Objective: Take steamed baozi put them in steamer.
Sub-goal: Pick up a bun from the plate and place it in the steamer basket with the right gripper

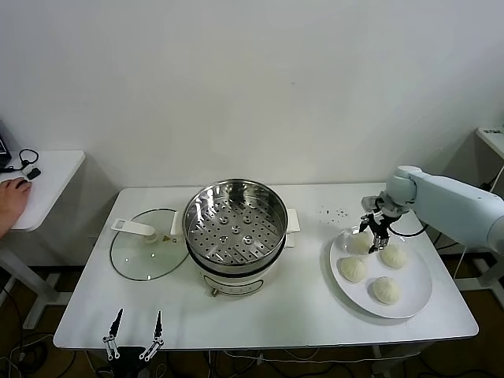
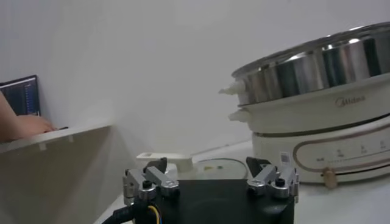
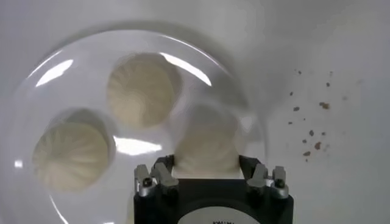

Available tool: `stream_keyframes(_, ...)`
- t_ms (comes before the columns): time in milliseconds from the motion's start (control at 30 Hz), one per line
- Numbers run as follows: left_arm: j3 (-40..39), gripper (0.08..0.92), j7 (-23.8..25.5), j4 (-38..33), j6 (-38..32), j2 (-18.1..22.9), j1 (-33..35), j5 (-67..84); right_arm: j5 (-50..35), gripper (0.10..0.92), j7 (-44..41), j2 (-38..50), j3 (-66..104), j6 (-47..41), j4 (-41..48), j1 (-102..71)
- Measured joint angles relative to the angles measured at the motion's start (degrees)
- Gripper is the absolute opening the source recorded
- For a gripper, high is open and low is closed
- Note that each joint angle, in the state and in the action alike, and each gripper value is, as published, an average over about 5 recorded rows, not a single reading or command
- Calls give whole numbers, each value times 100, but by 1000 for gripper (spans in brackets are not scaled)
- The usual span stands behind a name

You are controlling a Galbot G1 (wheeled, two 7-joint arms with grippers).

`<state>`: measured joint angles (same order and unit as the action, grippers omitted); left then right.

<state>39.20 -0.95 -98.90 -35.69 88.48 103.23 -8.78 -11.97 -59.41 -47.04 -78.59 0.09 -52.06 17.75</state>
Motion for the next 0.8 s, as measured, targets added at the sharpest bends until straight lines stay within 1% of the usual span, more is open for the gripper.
stream_keyframes(233, 1, 823, -14, -27, 2, 0, 3, -35, -267, 708, 15, 188, -541, 212, -648, 775)
stream_keyframes(467, -17, 823, -24, -85, 37, 9, 11, -58, -492, 696, 57, 149, -1107, 653, -1348, 1729)
stream_keyframes(633, -23, 823, -34, -132, 67, 32, 19, -63, -685, 695, 99, -53, -1450, 1179, -1719, 2379)
stream_keyframes(800, -23, 823, -40, -145, 74, 46, 10, -64, -867, 686, 196, -396, -1623, 1932, -1875, 2872)
